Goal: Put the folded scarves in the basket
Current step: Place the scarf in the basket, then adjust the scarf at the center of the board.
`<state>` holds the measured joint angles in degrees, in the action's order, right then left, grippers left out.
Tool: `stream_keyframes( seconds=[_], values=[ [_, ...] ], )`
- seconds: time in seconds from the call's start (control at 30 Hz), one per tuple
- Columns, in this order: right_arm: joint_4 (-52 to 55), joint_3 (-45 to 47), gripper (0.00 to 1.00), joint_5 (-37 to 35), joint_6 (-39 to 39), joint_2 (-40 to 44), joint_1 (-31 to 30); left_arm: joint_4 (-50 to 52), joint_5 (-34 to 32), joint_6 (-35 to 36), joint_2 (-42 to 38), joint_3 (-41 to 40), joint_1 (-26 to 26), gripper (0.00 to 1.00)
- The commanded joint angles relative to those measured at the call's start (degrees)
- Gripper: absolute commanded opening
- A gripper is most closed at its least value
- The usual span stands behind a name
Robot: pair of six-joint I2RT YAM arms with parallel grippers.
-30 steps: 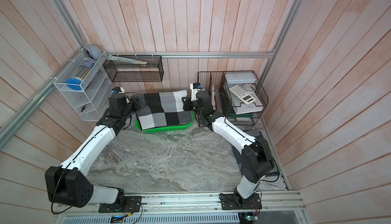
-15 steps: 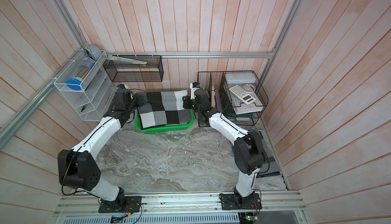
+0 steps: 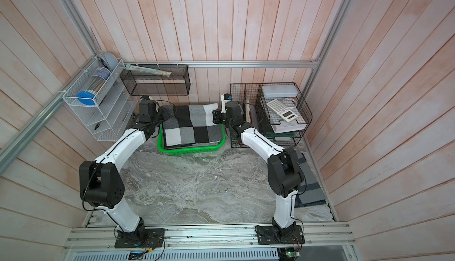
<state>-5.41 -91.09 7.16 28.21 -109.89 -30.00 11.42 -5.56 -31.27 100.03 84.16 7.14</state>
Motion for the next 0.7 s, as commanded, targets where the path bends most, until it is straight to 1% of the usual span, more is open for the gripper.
stream_keyframes(
  seconds=[0.0, 0.07, 0.13, 0.17, 0.2, 0.23, 0.27, 0.3, 0.33, 0.4, 0.5, 0.67],
  values=[
    [1.3, -3.19, 0.0, -2.55, -0.87, -1.05, 1.88, -0.64, -4.14, 0.09, 1.16, 2.75, -2.08, 0.0],
    [1.95, -4.05, 0.02, -2.07, -0.96, -1.62, 1.85, 0.12, -4.54, -0.02, 1.77, 3.56, -2.13, 0.0],
    [3.02, -5.11, 0.09, -1.26, -1.37, -2.12, 1.91, 0.33, -4.3, -0.26, 2.0, 4.23, -2.13, 0.09],
    [3.53, -5.62, 0.16, -0.66, -1.86, -2.25, 1.89, 0.4, -3.98, -0.48, 1.95, 4.24, -2.13, 0.26],
    [4.25, -6.07, 0.27, -0.19, -2.3, -2.26, 1.88, 0.4, -3.56, -0.67, 1.94, 4.2, -2.13, 0.52],
    [5.14, -6.62, 0.4, 0.32, -2.79, -2.19, 1.87, 0.51, -3.34, -0.72, 1.83, 4.1, -2.13, 0.76],
    [6.08, -7.04, 0.51, 0.7, -3.38, -1.97, 1.88, 0.76, -3.54, -0.75, 1.58, 3.99, -2.13, 0.87],
    [6.81, -7.24, 0.55, 0.82, -3.86, -1.63, 1.94, 1.06, -3.76, -0.84, 1.36, 4.07, -2.13, 0.94],
    [7.41, -6.99, 0.6, 0.76, -4.16, -1.04, 1.9, 1.4, -3.78, -0.9, 1.06, 4.08, -2.13, 0.98],
    [7.73, -5.71, 0.64, 0.23, -4.43, 0.53, 1.91, 1.43, -2.79, -1.27, 0.03, 3.54, -2.13, 1.0],
    [6.83, -2.26, 0.65, -0.21, -4.45, 3.93, 1.87, -0.39, -0.08, -2.62, -3.0, 0.41, -2.04, 1.0],
    [3.44, 7.76, 0.65, -1.05, -3.39, 12.8, 1.82, -3.74, 2.96, -4.87, -9.68, -6.79, -0.59, 1.0]
  ],
)
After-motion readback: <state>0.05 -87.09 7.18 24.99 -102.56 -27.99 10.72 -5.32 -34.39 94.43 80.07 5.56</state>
